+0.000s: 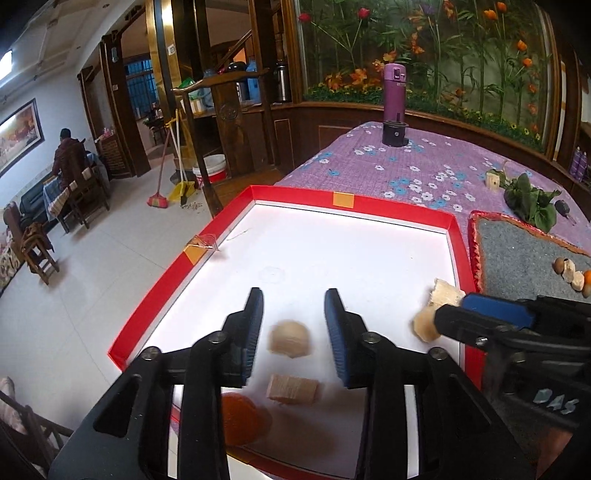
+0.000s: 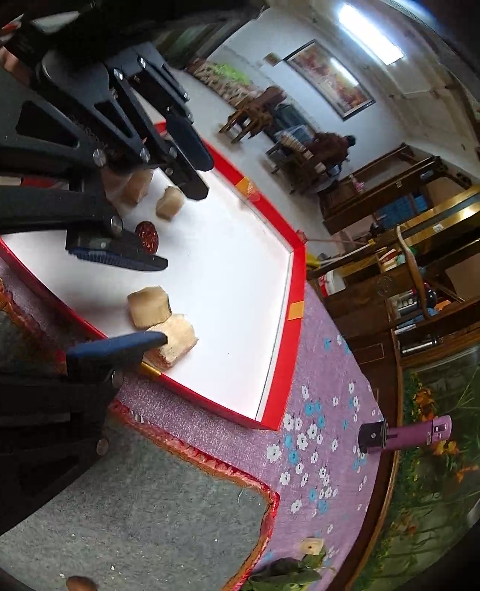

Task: Organize fruits
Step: 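Carry the bun and cube over the white tray and open both grippers, then grasp a brown round ball with the left gripper while the right grasps another brown ball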

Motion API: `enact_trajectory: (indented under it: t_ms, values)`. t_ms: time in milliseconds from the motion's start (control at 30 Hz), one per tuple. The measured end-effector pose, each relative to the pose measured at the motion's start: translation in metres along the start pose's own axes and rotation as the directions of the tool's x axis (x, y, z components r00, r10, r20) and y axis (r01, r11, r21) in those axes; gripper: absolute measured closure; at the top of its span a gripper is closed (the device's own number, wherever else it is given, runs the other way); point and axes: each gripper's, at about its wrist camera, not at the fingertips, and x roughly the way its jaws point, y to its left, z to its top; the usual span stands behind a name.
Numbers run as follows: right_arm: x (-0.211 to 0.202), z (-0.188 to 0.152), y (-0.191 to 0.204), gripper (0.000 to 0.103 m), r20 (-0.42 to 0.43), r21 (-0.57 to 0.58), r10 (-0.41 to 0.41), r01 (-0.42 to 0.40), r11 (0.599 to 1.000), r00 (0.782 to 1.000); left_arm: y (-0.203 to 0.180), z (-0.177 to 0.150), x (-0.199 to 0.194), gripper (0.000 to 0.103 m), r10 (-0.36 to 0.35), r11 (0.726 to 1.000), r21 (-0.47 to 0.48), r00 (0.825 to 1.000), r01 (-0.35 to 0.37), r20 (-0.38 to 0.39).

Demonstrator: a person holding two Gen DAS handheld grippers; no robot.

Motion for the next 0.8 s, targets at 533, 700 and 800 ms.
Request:
enact_trajectory:
  t_ms: [533, 700, 800]
  values:
    - [-0.085, -0.029, -0.109, 0.064, 0.135, 0.262, -0.095, 0.057, 0.963, 0.986, -0.096, -0.005, -0.036, 0.061, -0.192, 0.961, 0.201, 0.981, 0.189, -0.003]
    - [-0.137, -0.057, -0.169, 0.063, 0.159, 0.371, -0.199, 0.128, 0.92, 0.967, -0.136, -0.013, -0.043, 0.061, -0.267, 0.924, 0.272, 0.963, 0.27, -0.048]
    - [-0.163, -0.071, -0.198, 0.063, 0.151, 0.427, -0.259, 0.173, 0.887, 0.954, -0.158, -0.016, -0.046, 0.061, -0.296, 0.901, 0.311, 0.953, 0.303, -0.071]
